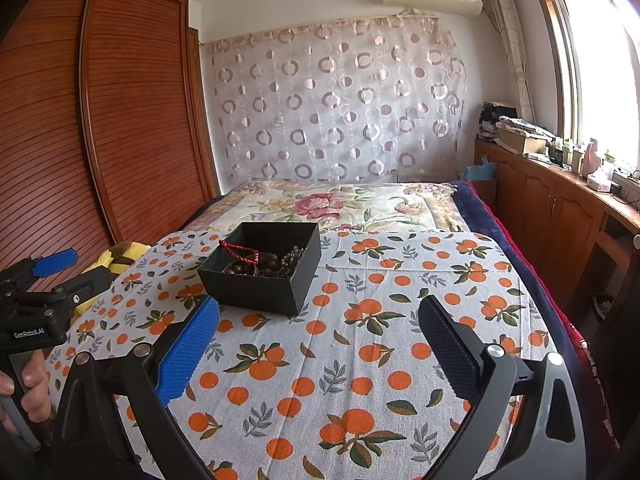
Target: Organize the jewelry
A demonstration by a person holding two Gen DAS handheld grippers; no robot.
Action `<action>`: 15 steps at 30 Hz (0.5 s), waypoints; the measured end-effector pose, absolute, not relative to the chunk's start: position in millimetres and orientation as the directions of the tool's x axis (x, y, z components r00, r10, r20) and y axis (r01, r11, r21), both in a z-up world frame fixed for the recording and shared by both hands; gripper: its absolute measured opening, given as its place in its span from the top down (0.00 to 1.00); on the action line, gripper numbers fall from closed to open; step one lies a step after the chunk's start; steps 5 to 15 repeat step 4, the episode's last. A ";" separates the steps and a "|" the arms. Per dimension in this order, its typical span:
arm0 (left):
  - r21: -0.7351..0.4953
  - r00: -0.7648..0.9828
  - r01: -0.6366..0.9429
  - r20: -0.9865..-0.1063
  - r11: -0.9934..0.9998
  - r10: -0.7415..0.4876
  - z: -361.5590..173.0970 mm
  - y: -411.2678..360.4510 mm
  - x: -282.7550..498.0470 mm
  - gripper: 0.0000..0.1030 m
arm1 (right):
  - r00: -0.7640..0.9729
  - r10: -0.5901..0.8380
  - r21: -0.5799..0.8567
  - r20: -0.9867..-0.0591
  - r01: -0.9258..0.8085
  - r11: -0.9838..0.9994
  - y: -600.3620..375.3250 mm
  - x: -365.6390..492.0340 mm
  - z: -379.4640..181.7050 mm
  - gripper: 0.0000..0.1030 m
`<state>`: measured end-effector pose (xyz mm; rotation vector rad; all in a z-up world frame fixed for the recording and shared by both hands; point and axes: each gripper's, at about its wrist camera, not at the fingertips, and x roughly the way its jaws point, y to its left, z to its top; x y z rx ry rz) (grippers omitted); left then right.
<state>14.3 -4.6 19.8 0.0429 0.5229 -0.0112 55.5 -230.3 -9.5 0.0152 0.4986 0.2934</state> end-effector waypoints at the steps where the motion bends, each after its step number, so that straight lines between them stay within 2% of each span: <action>1: 0.037 0.865 0.022 -0.501 0.999 0.000 20.5 -4.5 14.4 0.08 | 0.837 0.281 0.085 -0.469 -0.274 0.958 -230.0 55.4 -9.5 0.02; 15: 0.039 0.865 0.023 -0.502 0.999 -0.001 21.6 -5.0 14.3 0.08 | 0.837 0.281 0.085 -0.469 -0.274 0.958 -230.0 55.4 -9.5 0.02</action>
